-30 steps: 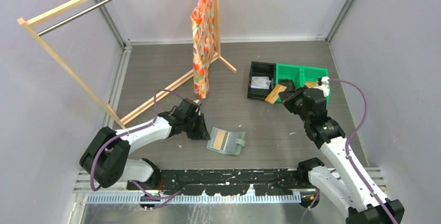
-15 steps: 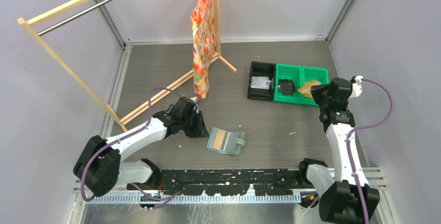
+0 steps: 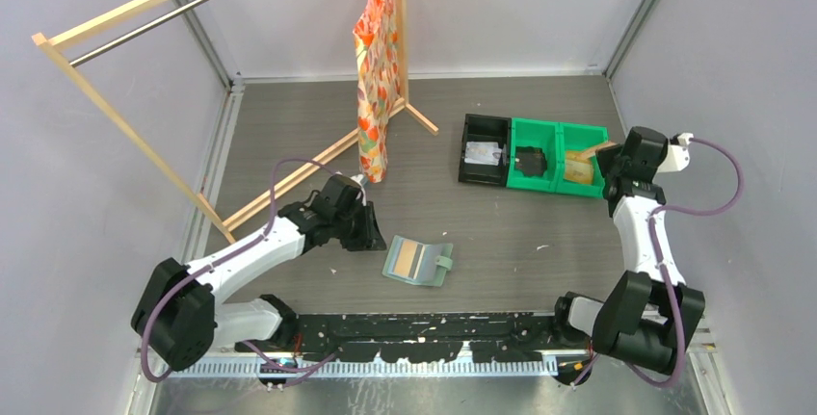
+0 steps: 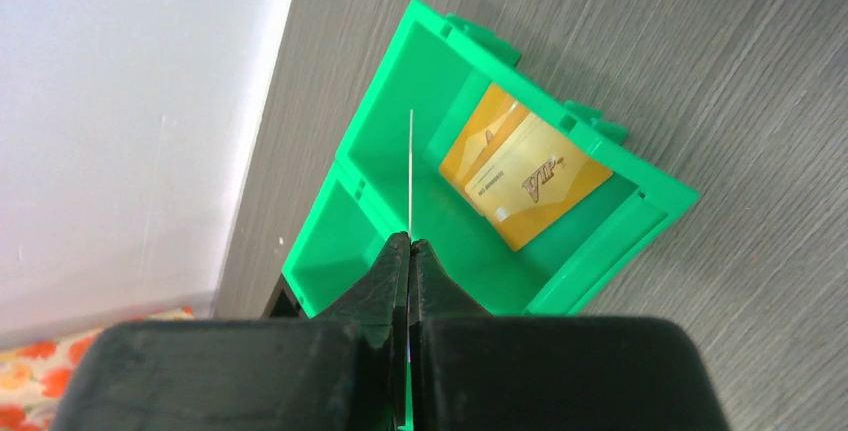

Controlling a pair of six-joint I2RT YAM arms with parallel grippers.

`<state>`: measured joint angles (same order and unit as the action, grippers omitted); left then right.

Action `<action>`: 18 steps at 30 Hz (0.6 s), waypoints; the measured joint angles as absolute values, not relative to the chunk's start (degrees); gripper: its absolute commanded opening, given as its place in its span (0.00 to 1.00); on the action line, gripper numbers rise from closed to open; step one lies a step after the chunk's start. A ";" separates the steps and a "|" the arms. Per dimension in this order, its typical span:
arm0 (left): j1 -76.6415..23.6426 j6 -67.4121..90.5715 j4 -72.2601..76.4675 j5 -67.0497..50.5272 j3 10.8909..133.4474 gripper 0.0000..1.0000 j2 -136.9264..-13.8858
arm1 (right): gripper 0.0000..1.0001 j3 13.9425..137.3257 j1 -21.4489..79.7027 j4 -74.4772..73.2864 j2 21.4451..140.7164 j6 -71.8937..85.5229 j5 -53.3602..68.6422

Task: Take the credit cards out of the card holder
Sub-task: Place the credit card in the storage box.

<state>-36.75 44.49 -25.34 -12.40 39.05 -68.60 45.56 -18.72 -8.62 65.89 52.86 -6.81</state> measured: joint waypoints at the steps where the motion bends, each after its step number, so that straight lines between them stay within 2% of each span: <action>1: -36.75 44.42 -25.58 -12.36 39.29 0.25 -68.38 | 0.01 45.80 -18.94 -8.38 66.70 53.39 -7.16; 18: -36.75 43.03 -27.27 -10.92 40.40 0.25 -67.20 | 0.01 50.41 -18.98 0.01 82.72 63.61 -10.02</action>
<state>-36.75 43.03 -27.27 -10.92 40.40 -67.20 50.41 -18.98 0.01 82.72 63.61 -10.02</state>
